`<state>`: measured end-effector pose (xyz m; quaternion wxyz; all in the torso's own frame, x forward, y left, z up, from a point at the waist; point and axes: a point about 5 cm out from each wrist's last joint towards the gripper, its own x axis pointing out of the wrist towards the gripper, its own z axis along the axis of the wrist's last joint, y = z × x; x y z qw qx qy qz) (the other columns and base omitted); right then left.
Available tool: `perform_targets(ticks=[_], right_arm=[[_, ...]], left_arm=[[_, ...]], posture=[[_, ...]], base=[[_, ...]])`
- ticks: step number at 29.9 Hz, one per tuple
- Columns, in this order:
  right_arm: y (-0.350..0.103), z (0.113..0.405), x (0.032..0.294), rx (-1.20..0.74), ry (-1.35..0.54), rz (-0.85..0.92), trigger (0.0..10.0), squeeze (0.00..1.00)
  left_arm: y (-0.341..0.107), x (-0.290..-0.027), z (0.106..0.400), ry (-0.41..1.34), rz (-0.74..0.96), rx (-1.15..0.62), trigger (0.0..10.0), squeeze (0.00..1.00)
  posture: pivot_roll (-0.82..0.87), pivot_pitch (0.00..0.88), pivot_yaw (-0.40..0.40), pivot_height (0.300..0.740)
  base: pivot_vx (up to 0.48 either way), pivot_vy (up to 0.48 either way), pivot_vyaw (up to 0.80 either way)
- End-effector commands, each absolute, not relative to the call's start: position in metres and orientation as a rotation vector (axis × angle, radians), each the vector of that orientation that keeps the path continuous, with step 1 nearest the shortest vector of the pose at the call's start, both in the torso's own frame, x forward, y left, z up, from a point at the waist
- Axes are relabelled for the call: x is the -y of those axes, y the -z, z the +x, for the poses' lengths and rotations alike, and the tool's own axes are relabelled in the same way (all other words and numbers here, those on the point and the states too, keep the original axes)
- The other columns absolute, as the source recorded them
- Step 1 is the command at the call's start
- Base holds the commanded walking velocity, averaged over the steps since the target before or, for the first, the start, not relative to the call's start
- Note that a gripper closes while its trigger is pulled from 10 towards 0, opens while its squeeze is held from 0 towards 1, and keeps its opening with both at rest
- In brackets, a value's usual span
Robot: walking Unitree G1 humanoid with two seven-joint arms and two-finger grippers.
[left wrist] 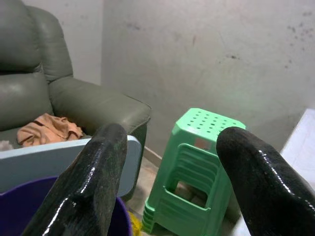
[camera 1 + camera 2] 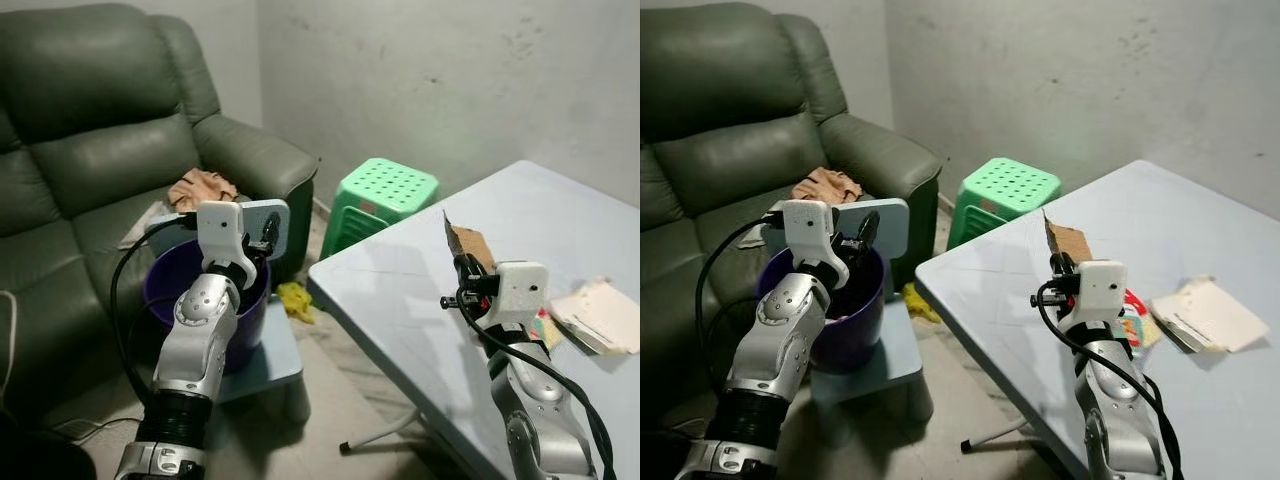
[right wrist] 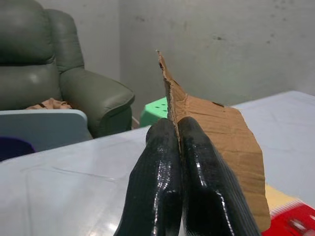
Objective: Picking trash to rubbish bin
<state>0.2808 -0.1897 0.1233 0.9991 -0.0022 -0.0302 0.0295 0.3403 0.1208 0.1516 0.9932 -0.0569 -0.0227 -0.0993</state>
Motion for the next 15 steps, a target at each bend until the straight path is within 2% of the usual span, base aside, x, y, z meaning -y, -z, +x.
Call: perform_targets(ticks=[1, 15], right_arm=[[-0.1233, 0.2817, 0.1882, 0.058, -0.061, -0.001, 10.0, 0.0], [-0.125, 0.2819, 0.1904, 0.057, -0.067, -0.005, 10.0, 0.0]], left_arm=[[-0.1545, -0.1265, 0.3426, 0.181, -0.097, 0.049, 10.0, 0.0], [-0.1571, -0.1212, 0.3467, 0.175, -0.08, 0.044, 10.0, 0.0]], posture=[[-0.02, 0.0, -0.054, 0.74], [-0.03, 0.0, -0.057, 0.74]], base=[[0.0, 0.0, 0.8], [0.0, 0.0, 0.8]])
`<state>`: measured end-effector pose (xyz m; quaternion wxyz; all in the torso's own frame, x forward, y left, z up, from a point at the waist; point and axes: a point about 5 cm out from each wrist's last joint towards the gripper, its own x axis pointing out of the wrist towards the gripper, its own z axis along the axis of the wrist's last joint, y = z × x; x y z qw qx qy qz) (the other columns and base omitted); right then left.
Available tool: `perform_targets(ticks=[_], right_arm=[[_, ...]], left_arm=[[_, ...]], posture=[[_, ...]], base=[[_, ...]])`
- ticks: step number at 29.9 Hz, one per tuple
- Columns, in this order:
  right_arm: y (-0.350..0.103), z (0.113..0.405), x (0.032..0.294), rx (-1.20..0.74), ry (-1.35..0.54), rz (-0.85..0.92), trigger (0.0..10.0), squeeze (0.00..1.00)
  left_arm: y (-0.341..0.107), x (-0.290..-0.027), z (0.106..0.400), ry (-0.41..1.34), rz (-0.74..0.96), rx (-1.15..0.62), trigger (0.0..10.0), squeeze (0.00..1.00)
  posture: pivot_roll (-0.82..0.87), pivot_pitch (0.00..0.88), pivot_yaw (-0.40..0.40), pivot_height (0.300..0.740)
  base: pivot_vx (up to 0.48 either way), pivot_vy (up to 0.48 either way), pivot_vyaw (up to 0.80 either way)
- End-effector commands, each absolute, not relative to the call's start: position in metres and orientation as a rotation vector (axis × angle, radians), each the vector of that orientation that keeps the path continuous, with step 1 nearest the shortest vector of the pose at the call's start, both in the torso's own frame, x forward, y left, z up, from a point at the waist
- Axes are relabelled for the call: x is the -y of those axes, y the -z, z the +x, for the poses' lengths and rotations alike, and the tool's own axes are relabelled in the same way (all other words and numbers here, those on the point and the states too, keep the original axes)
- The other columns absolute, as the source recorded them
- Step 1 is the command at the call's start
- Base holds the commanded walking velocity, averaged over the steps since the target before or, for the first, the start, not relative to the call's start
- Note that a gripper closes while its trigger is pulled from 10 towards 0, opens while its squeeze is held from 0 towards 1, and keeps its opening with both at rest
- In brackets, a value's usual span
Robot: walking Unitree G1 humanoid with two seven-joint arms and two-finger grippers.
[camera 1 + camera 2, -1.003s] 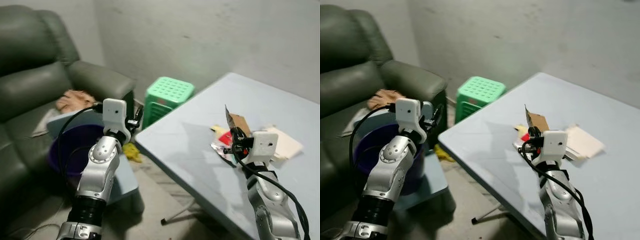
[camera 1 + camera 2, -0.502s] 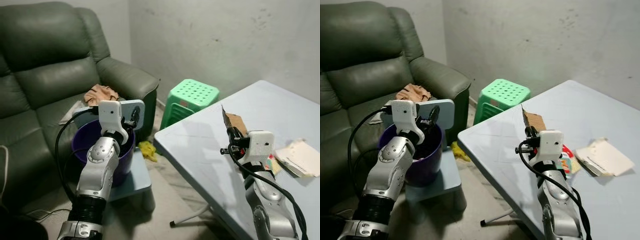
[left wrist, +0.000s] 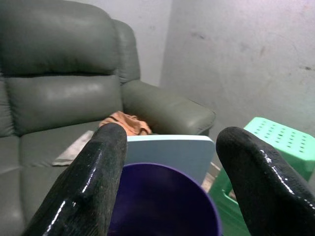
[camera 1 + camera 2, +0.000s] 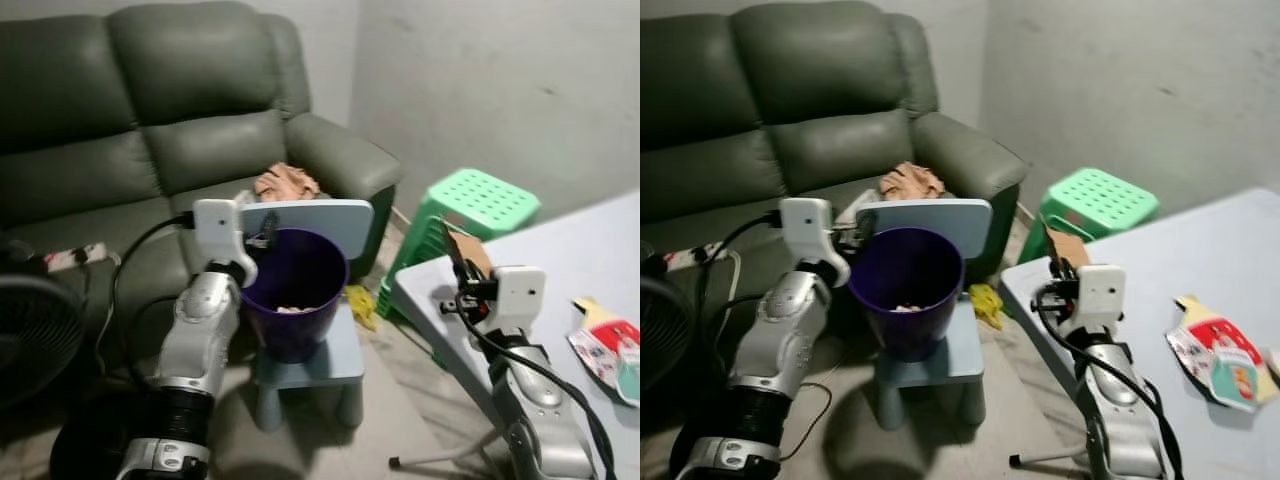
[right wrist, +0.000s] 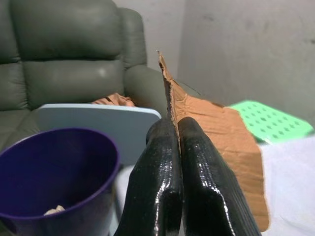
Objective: Picking trash to rubbish bin
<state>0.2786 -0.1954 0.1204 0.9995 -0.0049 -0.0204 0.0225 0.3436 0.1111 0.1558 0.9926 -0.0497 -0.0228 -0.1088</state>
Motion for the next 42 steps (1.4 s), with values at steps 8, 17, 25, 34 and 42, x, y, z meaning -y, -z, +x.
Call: perform_targets(ticks=[8, 17, 25, 34, 42], right_arm=[[-0.126, 0.283, 0.19, 0.057, -0.075, -0.004, 10.0, 0.0], [-0.124, 0.283, 0.186, 0.041, -0.088, 0.034, 10.0, 0.0], [-0.124, 0.282, 0.184, 0.034, -0.122, 0.027, 10.0, 0.0], [-0.124, 0.283, 0.176, 0.042, -0.156, 0.043, 10.0, 0.0], [-0.124, 0.282, 0.175, 0.045, -0.17, 0.048, 10.0, 0.0]], left_arm=[[-0.157, -0.12, 0.347, 0.165, -0.065, 0.044, 10.0, 0.0], [-0.156, -0.119, 0.346, 0.193, -0.07, 0.029, 10.0, 0.0], [-0.158, -0.119, 0.347, 0.204, -0.083, 0.035, 10.0, 0.0], [-0.163, -0.117, 0.348, 0.224, -0.086, 0.056, 10.0, 0.0], [-0.165, -0.118, 0.349, 0.229, -0.079, 0.06, 10.0, 0.0]], posture=[[-0.03, 0.0, -0.058, 0.74], [-0.03, 0.0, -0.056, 0.74], [-0.03, 0.0, -0.051, 0.74], [-0.02, 0.0, -0.047, 0.74], [-0.02, 0.0, -0.043, 0.74]], base=[[0.0, 0.0, 0.8], [0.0, 0.0, 0.14], [0.0, 0.0, 0.0], [0.346, 0.0, 0.0], [0.422, 0.0, 0.0]])
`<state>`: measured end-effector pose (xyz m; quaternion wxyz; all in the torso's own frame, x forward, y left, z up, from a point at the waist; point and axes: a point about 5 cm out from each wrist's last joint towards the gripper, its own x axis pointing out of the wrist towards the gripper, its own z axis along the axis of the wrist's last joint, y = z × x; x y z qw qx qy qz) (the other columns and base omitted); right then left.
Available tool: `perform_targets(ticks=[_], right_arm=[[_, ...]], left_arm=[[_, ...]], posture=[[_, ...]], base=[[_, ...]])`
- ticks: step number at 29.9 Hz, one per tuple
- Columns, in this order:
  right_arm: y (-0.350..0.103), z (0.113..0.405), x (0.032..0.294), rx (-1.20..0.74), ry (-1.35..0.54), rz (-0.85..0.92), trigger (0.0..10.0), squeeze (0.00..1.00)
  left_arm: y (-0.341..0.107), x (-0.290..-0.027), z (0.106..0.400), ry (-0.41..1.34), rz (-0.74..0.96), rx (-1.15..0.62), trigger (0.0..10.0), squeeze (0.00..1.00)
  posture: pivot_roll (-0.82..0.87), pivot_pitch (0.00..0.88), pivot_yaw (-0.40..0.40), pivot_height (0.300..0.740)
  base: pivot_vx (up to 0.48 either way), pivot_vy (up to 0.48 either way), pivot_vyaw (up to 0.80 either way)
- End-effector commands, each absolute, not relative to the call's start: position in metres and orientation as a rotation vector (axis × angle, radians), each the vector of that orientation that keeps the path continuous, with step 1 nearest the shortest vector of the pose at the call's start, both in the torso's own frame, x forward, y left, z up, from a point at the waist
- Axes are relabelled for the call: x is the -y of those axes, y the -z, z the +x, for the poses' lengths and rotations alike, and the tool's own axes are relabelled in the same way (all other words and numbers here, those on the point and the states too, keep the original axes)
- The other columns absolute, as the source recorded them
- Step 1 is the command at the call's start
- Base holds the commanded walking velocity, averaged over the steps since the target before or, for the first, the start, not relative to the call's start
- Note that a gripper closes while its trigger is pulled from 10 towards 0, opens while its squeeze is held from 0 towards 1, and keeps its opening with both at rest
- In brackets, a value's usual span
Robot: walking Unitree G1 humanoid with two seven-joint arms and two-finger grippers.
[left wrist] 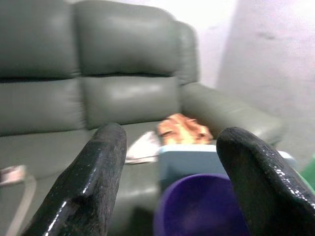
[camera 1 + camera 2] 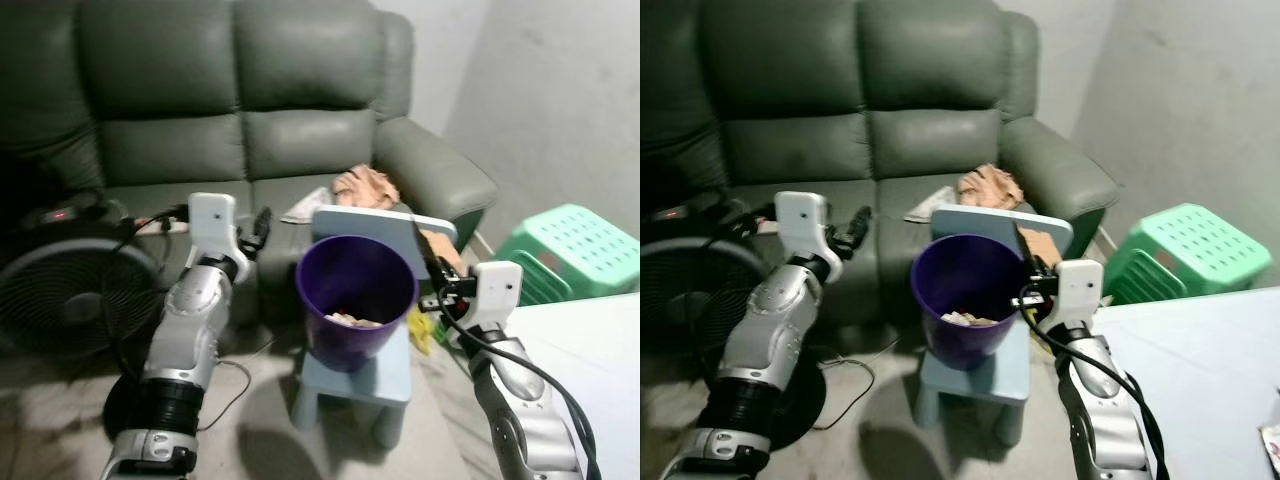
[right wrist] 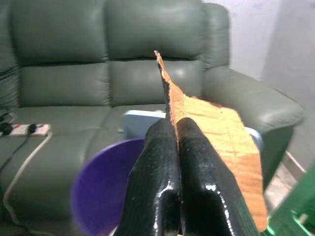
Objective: Picking trash to rubbish bin
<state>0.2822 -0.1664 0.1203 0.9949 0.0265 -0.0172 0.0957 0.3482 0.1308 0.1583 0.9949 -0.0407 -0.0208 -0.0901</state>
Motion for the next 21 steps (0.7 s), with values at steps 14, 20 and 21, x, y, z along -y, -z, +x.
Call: perform_targets(ticks=[14, 20, 21], right_arm=[[-0.124, 0.284, 0.169, 0.044, -0.225, 0.044, 10.0, 0.0], [-0.124, 0.286, 0.165, 0.035, -0.28, 0.024, 10.0, 0.0], [-0.123, 0.287, 0.163, 0.025, -0.309, 0.009, 10.0, 0.0]], left_arm=[[-0.169, -0.116, 0.35, 0.209, -0.049, 0.095, 10.0, 0.0], [-0.171, -0.115, 0.35, 0.219, -0.058, 0.102, 10.0, 0.0], [-0.171, -0.114, 0.349, 0.224, -0.057, 0.105, 10.0, 0.0]], posture=[[-0.01, 0.0, -0.042, 0.74], [-0.01, 0.0, -0.042, 0.74], [-0.01, 0.0, -0.042, 0.74]], base=[[0.349, 0.0, 0.0], [0.0, 0.0, 0.0], [0.0, 0.0, 0.0]])
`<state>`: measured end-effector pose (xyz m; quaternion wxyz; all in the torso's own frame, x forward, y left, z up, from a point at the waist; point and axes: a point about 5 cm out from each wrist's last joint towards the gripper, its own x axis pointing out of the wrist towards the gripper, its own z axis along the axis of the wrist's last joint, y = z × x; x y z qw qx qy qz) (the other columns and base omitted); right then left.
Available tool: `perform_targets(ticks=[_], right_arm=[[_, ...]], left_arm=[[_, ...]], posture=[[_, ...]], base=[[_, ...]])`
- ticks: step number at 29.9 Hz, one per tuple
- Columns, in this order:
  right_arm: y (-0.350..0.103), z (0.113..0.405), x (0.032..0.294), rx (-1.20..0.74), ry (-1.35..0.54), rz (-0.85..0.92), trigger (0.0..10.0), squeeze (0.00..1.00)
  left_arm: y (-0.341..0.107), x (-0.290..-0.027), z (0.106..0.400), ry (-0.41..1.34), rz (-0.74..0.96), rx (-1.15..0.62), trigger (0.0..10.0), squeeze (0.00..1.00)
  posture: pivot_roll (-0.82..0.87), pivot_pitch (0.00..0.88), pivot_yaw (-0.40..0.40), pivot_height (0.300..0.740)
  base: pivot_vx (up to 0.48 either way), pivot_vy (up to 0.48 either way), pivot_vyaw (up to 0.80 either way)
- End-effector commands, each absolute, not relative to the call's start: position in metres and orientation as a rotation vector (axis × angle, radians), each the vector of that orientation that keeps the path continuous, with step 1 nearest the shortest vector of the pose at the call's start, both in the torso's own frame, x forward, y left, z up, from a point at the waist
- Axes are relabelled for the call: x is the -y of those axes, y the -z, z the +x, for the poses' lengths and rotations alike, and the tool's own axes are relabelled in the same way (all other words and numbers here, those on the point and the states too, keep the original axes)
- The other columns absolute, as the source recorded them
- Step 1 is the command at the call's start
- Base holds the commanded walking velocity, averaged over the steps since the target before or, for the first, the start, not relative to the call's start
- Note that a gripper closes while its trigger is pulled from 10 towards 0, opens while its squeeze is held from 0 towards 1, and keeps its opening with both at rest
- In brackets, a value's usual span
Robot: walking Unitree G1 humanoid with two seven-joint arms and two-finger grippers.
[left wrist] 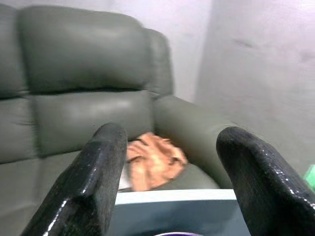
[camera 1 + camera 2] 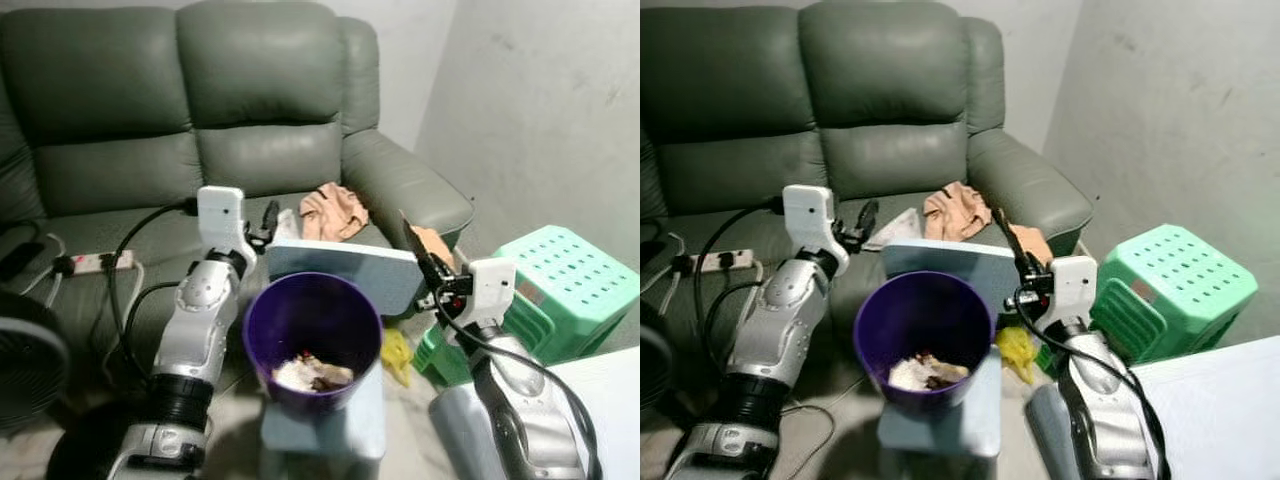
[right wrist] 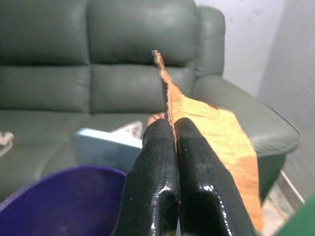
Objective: Picking trash to rubbish bin
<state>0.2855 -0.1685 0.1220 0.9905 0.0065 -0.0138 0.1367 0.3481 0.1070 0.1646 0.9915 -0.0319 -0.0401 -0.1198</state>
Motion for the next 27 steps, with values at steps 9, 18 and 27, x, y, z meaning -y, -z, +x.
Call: perform_targets(ticks=[9, 18, 27], right_arm=[[-0.125, 0.296, 0.16, 0.008, -0.444, -0.063, 10.0, 0.0], [-0.126, 0.305, 0.152, -0.021, -0.581, -0.13, 10.0, 0.0], [-0.131, 0.325, 0.147, -0.057, -0.696, -0.219, 10.0, 0.0]], left_arm=[[-0.161, -0.108, 0.335, 0.307, -0.076, 0.096, 10.0, 0.0], [-0.143, -0.095, 0.305, 0.426, -0.083, 0.055, 10.0, 0.0], [-0.138, -0.083, 0.276, 0.46, -0.105, 0.034, 10.0, 0.0]], posture=[[0.0, 0.0, -0.055, 0.74], [0.03, 0.0, -0.089, 0.74], [0.07, 0.0, -0.15, 0.74]], base=[[0.0, 0.0, 0.0], [0.0, 0.0, 0.0], [0.0, 0.0, 0.0]])
